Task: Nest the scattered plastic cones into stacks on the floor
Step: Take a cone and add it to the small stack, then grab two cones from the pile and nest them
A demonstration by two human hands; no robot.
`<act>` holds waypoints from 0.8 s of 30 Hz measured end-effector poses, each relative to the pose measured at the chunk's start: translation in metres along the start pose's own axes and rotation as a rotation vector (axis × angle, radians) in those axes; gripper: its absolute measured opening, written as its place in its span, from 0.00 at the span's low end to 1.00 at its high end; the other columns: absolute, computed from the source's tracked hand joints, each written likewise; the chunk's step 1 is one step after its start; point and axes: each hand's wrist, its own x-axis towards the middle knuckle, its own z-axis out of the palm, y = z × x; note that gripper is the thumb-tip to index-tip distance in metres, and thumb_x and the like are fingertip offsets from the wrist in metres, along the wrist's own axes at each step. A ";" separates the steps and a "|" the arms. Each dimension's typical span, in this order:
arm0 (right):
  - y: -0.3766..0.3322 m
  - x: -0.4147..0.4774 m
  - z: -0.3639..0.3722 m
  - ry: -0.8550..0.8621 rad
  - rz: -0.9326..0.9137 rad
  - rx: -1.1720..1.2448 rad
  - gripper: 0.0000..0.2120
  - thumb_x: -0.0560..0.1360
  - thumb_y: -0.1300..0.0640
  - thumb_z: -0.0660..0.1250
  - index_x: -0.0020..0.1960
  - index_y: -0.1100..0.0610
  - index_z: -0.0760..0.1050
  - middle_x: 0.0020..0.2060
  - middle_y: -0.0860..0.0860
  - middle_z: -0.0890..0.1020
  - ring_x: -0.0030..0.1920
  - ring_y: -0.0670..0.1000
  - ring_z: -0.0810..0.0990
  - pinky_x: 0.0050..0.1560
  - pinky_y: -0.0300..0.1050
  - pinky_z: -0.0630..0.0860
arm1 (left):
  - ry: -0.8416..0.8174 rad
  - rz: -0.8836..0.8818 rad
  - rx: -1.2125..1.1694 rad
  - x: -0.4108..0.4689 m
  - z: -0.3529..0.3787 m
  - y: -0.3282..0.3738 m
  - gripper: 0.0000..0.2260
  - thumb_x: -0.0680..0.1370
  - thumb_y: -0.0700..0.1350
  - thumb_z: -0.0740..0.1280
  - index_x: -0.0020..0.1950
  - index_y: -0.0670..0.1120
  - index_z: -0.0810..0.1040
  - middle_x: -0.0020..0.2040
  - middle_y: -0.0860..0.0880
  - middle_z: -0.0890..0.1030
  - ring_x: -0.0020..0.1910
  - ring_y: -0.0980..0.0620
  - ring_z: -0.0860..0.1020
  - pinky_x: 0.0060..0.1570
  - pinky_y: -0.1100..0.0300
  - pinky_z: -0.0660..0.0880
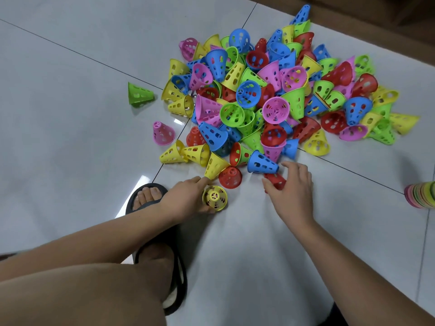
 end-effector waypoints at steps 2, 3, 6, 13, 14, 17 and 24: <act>0.002 0.007 0.002 -0.037 0.005 0.017 0.29 0.74 0.43 0.77 0.71 0.50 0.71 0.65 0.50 0.75 0.66 0.54 0.72 0.67 0.54 0.69 | 0.011 0.018 -0.004 0.001 -0.008 -0.004 0.36 0.72 0.65 0.78 0.74 0.52 0.70 0.62 0.49 0.79 0.55 0.45 0.81 0.55 0.48 0.80; 0.002 0.012 0.004 -0.056 -0.004 0.021 0.30 0.75 0.42 0.76 0.71 0.50 0.71 0.66 0.50 0.76 0.67 0.54 0.72 0.67 0.55 0.69 | 0.020 0.024 -0.035 0.000 -0.013 -0.008 0.36 0.72 0.64 0.79 0.74 0.52 0.71 0.62 0.50 0.78 0.54 0.47 0.80 0.55 0.49 0.80; 0.002 0.027 0.012 -0.132 -0.008 0.031 0.30 0.75 0.40 0.75 0.71 0.50 0.72 0.65 0.51 0.78 0.68 0.56 0.74 0.67 0.57 0.68 | 0.109 0.029 -0.167 -0.005 -0.028 -0.024 0.32 0.72 0.63 0.79 0.71 0.53 0.75 0.58 0.55 0.78 0.51 0.54 0.78 0.52 0.57 0.78; 0.002 0.040 0.024 -0.224 -0.032 0.019 0.22 0.77 0.42 0.74 0.67 0.49 0.74 0.59 0.50 0.82 0.62 0.56 0.78 0.62 0.55 0.66 | 0.469 -0.158 -0.153 -0.004 -0.057 -0.064 0.24 0.73 0.54 0.81 0.63 0.53 0.75 0.56 0.54 0.75 0.52 0.52 0.77 0.50 0.53 0.76; 0.002 0.040 0.024 -0.217 -0.033 0.024 0.22 0.77 0.42 0.74 0.66 0.48 0.74 0.58 0.50 0.82 0.61 0.56 0.78 0.61 0.54 0.66 | 0.473 -0.182 -0.140 -0.001 -0.058 -0.070 0.27 0.72 0.54 0.82 0.66 0.53 0.74 0.59 0.52 0.75 0.56 0.49 0.77 0.53 0.51 0.77; -0.002 0.039 0.018 -0.191 -0.013 0.098 0.21 0.76 0.42 0.75 0.64 0.48 0.76 0.56 0.49 0.82 0.59 0.56 0.79 0.62 0.57 0.72 | 0.405 -0.227 -0.106 0.008 -0.061 -0.081 0.33 0.73 0.53 0.82 0.73 0.52 0.71 0.66 0.49 0.75 0.64 0.44 0.76 0.61 0.45 0.77; -0.043 0.010 -0.011 -0.165 -0.077 0.344 0.16 0.76 0.46 0.77 0.61 0.44 0.78 0.54 0.42 0.79 0.58 0.47 0.80 0.56 0.50 0.81 | 0.284 -0.220 -0.096 0.023 -0.059 -0.090 0.31 0.75 0.56 0.79 0.74 0.54 0.69 0.66 0.47 0.82 0.62 0.41 0.80 0.59 0.44 0.78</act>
